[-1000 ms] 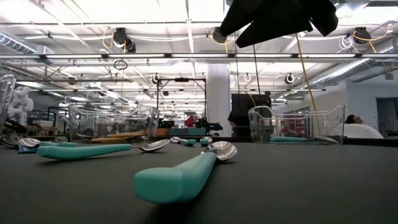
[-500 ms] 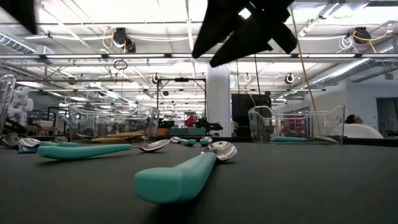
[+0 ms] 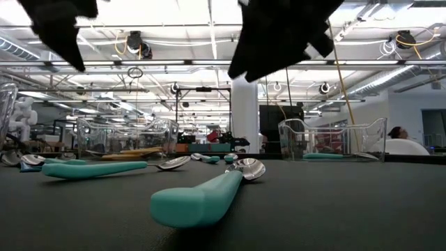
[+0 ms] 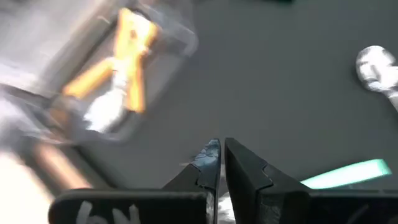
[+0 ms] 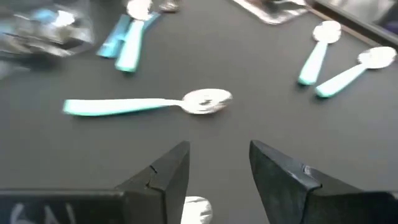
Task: Sort silverware by color (type)
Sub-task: Put the right blue spoon into the bottom bin
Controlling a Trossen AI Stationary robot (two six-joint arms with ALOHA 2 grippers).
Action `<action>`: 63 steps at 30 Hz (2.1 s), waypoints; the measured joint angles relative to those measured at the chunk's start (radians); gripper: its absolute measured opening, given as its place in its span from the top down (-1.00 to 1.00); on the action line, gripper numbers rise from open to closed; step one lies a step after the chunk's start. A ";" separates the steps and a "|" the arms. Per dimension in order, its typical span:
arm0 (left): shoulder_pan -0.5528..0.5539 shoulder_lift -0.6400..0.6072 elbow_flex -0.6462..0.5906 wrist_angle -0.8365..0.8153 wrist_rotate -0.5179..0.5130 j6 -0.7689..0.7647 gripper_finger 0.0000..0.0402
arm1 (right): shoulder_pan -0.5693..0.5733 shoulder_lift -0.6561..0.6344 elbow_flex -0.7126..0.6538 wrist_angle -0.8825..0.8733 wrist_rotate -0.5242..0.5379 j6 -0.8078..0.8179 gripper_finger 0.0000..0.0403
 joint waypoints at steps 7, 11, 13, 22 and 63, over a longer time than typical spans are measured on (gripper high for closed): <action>0.196 -0.075 -0.182 0.228 0.177 0.108 0.80 | -0.259 0.000 -0.080 0.051 -0.130 -0.206 0.18; 0.283 -0.031 -0.221 0.228 0.230 0.125 0.53 | -0.417 0.002 -0.205 0.407 -0.414 -0.419 0.18; 0.321 -0.001 -0.235 0.227 0.233 0.126 0.35 | -0.468 0.002 -0.271 0.632 -0.577 -0.498 0.18; 0.500 0.171 -0.298 0.304 0.384 0.221 -0.20 | -0.568 0.001 -0.372 1.023 -0.811 -0.697 0.18; 0.650 0.365 -0.399 0.513 0.514 0.124 0.32 | -0.506 0.000 -0.372 0.871 -0.814 -0.736 0.18</action>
